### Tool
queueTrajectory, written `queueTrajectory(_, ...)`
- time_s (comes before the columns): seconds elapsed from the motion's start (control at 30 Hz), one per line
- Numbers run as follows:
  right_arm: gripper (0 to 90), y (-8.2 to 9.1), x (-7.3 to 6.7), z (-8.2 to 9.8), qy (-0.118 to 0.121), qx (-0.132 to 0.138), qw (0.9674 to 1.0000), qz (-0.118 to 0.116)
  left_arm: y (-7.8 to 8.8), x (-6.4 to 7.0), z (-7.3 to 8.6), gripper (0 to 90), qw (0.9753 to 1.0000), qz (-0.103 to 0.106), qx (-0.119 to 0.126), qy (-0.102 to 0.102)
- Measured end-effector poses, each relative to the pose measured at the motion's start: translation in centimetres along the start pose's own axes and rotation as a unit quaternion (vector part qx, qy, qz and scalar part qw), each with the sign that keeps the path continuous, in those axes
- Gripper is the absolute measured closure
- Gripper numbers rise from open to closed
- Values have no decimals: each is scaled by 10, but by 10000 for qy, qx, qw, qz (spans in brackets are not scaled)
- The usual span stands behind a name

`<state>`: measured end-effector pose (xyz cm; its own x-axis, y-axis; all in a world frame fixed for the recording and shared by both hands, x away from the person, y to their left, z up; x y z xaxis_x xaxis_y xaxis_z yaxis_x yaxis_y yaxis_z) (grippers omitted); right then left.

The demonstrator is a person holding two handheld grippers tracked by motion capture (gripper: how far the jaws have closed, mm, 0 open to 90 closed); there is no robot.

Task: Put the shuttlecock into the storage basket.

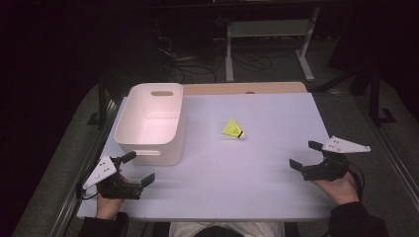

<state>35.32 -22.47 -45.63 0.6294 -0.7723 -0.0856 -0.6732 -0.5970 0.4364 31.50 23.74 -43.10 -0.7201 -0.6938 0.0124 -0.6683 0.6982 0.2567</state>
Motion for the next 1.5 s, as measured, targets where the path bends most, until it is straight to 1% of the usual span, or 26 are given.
queueTrajectory(0.13,0,1,1,1,-13,-6,10000,15,0,0,0,0,10000,20,5,3)
queueTrajectory(0.8,0,-1,-1,3,35,-98,9999,-39,0,1,0,0,10000,32,5,-2)
queueTrajectory(0.93,0,-2,-1,3,32,-151,9999,-28,0,1,0,0,10000,39,8,-3)
queueTrajectory(1.0,0,-3,-1,4,82,-214,9997,6,0,1,0,0,10000,39,3,-3)
queueTrajectory(1.07,0,-3,-1,3,123,-245,9996,28,1,1,0,0,10000,40,0,-8)
queueTrajectory(1.17,0,-2,-2,-1,160,-207,9996,52,0,1,0,0,10000,31,-8,7)
queueTrajectory(1.23,0,0,-3,-4,182,-175,9997,30,0,1,0,0,10000,31,-4,9)
queueTrajectory(1.37,0,2,-5,-9,225,-206,9995,1,1,1,0,0,10000,27,-4,12)
queueTrajectory(1.5,0,1,-6,-14,318,-262,9992,-17,1,1,0,0,10000,16,-8,19)
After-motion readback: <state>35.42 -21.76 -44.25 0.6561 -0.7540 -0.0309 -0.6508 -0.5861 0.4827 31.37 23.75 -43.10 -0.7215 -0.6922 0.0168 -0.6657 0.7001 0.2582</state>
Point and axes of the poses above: each handheld gripper's, and its own axes: y roughly backward along the jaws, z roughly out of its underside, x roughly to its right, the point moved 10 cm from there along -y, roughly forward along the jaws
